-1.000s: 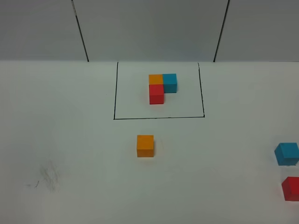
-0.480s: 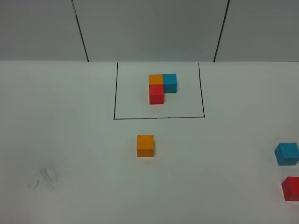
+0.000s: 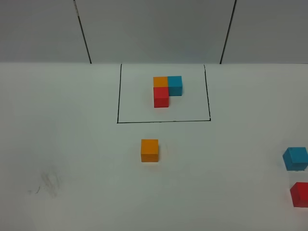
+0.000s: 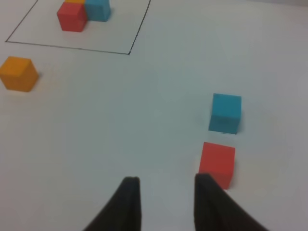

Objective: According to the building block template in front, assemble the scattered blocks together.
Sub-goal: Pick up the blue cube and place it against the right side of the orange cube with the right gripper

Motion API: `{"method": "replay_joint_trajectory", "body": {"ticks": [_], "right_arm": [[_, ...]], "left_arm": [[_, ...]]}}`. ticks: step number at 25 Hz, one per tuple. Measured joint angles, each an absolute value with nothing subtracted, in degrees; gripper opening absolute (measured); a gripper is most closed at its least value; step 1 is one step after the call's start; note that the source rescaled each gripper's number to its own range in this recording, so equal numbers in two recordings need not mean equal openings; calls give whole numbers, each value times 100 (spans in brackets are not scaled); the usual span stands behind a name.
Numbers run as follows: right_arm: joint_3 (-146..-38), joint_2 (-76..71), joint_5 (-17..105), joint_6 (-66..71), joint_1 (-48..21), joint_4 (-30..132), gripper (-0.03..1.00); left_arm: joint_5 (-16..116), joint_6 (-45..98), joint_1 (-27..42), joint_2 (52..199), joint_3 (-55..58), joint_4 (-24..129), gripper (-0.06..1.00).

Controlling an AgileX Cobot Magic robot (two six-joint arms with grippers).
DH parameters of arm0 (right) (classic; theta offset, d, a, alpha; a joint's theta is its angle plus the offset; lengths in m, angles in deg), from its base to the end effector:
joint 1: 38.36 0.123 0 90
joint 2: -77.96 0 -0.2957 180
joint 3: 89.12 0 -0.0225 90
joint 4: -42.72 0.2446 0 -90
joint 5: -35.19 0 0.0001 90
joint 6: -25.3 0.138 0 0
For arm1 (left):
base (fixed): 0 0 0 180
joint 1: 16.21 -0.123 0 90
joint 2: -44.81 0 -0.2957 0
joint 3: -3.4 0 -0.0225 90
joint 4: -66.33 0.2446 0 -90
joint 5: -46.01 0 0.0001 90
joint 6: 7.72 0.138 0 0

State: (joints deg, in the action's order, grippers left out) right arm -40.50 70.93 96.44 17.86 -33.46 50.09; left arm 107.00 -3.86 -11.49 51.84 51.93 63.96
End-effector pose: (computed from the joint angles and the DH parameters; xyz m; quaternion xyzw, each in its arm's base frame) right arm 0.0168 0.0170 0.2541 -0.0945 0.8452 0.0526 0.5235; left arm 0.0184 -0.0065 0.2544 0.0646 0.8479 -0.0246 0.5256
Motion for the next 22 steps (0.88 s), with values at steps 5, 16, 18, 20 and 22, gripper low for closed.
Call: {"method": "replay_joint_trajectory", "body": {"ticks": [5,16,18,20,22], "right_arm": [[-4050,7093,9644,1786,-3346,5009,0],[-4050,7093,9644,1998,-3346,4732,0],[-4050,7093,9644,2108,-3346,4635,1],[-4050,7093,9644,2248,-3346,4515,4],[-4050,7093,9644,2381,-3346,4409,9]], "left_arm": [[10700,-390,-1149,5184,5193,6396,98],[10700,-390,-1149,5184,5193,6396,98],[10700,-390,-1149,5184,5193,6396,98],[10700,-390,-1149,5184,5193,6396,98],[10706,-390,-1149,5184,5193,6396,98]]}}
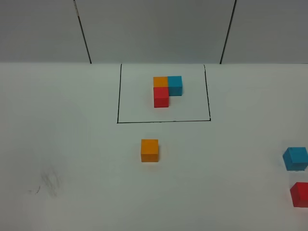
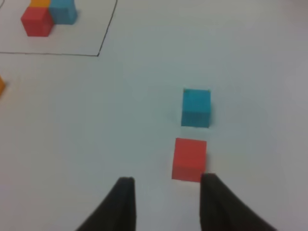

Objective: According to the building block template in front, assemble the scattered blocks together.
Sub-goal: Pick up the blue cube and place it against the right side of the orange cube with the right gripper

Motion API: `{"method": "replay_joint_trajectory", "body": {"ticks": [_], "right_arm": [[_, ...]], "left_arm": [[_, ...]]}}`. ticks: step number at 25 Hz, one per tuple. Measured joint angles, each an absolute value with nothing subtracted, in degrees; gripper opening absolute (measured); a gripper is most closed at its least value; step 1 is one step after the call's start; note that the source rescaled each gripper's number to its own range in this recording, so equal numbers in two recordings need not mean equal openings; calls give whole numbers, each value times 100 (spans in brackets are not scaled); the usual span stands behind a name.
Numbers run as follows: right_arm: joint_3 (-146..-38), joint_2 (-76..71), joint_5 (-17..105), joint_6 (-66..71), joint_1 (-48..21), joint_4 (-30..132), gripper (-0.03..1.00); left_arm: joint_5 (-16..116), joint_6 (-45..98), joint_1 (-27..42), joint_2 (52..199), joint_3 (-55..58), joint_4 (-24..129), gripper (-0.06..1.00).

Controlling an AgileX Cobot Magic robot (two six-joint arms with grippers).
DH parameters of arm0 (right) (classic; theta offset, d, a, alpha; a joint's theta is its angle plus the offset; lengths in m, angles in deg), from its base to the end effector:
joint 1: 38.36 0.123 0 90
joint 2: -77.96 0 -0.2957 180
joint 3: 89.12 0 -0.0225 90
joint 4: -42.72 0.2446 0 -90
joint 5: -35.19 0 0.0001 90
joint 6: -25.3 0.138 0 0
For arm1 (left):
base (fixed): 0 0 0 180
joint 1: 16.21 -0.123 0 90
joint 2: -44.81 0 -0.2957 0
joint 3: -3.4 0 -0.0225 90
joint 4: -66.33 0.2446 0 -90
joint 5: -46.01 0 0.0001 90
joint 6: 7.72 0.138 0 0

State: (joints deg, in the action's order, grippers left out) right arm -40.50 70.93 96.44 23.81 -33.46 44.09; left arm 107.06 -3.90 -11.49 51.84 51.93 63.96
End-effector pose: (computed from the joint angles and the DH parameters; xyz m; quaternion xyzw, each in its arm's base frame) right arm 0.0185 0.0045 0.2533 -0.0481 0.8508 0.0275 0.5226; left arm 0.0183 -0.0065 0.2543 0.0643 0.8482 -0.0248 0.5251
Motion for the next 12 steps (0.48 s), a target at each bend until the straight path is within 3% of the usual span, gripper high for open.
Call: {"method": "replay_joint_trajectory", "body": {"ticks": [12], "right_arm": [[-4279,5564,9262,2588,-3346,4241,55]], "left_arm": [[10701,-390,-1149,5184,5193,6396,98]]}}
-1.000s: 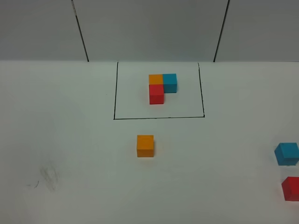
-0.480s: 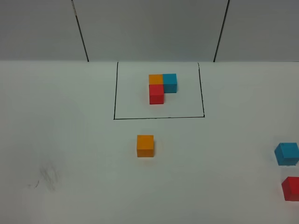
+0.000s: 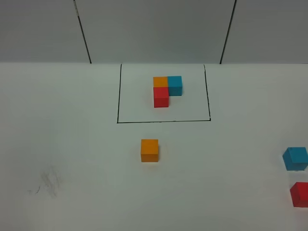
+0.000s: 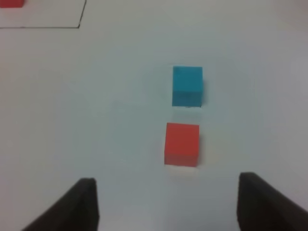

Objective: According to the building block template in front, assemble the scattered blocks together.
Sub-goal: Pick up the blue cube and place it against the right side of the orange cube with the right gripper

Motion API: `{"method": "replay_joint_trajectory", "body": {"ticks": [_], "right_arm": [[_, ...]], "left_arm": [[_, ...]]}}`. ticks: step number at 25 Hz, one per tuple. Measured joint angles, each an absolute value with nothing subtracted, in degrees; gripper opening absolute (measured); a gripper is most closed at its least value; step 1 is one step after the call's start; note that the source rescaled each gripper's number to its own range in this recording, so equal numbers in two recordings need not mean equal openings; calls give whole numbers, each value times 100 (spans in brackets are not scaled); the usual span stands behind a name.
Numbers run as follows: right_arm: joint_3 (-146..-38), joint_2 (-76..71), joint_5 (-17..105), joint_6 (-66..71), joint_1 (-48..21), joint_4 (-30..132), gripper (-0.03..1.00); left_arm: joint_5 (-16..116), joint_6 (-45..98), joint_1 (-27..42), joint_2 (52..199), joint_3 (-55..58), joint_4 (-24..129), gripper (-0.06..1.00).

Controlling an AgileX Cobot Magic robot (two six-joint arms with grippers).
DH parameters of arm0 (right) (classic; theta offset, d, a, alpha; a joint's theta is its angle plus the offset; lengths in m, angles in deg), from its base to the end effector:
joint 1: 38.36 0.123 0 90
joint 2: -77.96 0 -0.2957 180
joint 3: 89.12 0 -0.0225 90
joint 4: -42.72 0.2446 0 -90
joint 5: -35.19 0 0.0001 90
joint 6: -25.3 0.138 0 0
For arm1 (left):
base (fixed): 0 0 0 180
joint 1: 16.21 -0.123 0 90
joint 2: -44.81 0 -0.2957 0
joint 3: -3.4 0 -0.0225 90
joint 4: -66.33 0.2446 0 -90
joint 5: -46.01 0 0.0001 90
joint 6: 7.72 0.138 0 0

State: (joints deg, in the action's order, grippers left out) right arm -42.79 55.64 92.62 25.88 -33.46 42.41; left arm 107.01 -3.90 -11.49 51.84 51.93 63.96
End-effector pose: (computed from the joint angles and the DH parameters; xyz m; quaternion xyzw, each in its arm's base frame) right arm 0.0574 0.0043 0.2640 -0.0339 0.8907 0.0190 0.4530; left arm 0.0184 -0.0065 0.2544 0.0643 0.8480 -0.0248 0.5255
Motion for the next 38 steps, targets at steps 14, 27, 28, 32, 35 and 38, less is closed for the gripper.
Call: {"method": "replay_joint_trajectory", "body": {"ticks": [14,27,28,32,35,38], "right_arm": [[-5623,2621,9070,2609,-3346,3703,70],[-6358,455,8422,2572,-3346,3367,99],[-6451,294,8417,2632,-3346,3360,100],[-6825,-308,8436,2856,-3346,3349,100],[-7029,-706,8458,2930,-3492,3474,100],[-7078,-1014,8464,2930,-3699,3591,100]], "left_arm": [[10701,-390,-1149,5184,5193,6396,98],[10701,-390,-1149,5184,5193,6391,98],[10701,-390,-1149,5184,5193,6391,98],[10701,-390,-1149,5184,5193,6391,98],[10701,-390,-1149,5184,5193,6391,98],[10701,-390,-1149,5184,5193,6391,98]]}}
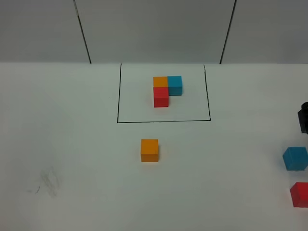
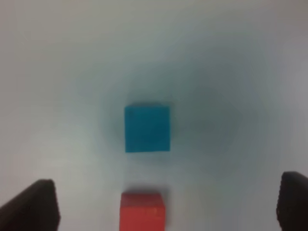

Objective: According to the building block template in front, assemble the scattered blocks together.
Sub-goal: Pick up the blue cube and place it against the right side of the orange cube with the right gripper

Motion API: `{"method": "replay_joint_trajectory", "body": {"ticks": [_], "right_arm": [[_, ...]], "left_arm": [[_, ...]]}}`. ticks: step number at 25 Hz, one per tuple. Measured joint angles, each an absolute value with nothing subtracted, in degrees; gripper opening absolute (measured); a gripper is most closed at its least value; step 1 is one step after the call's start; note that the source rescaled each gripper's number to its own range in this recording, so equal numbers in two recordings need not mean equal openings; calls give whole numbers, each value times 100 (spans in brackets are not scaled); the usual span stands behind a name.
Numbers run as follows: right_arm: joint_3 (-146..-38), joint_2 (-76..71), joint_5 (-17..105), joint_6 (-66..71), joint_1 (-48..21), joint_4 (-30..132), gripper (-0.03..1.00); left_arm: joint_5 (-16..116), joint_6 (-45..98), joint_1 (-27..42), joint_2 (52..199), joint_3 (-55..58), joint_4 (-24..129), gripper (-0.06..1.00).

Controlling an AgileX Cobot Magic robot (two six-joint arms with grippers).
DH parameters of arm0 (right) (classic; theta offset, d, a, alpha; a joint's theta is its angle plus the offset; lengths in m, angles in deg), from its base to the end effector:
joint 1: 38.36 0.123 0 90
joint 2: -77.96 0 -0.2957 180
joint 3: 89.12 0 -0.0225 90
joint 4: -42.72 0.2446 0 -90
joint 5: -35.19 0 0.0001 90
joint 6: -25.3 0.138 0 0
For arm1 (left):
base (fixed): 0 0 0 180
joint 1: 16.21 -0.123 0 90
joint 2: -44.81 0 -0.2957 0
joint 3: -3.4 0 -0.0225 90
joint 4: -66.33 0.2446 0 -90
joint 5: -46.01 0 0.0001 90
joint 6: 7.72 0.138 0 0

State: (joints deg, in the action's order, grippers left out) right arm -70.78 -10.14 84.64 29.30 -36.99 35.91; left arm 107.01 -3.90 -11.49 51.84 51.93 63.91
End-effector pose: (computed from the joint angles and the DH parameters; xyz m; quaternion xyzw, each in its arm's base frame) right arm 0.2879 -0.0056 0.2456 -0.0059 0.9766 -0.0424 0.2107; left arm 0.0184 -0.0066 0.2544 0.0643 0.8480 -0.0252 0.5255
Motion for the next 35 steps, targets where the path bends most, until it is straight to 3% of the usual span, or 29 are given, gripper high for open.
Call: {"method": "replay_joint_trajectory", "body": {"ticks": [35], "right_arm": [[-7098,-3219,7459,2562,-3905,3793,98]], "left_arm": [[10706,-390,-1149,5184,5193,6391,98]]}}
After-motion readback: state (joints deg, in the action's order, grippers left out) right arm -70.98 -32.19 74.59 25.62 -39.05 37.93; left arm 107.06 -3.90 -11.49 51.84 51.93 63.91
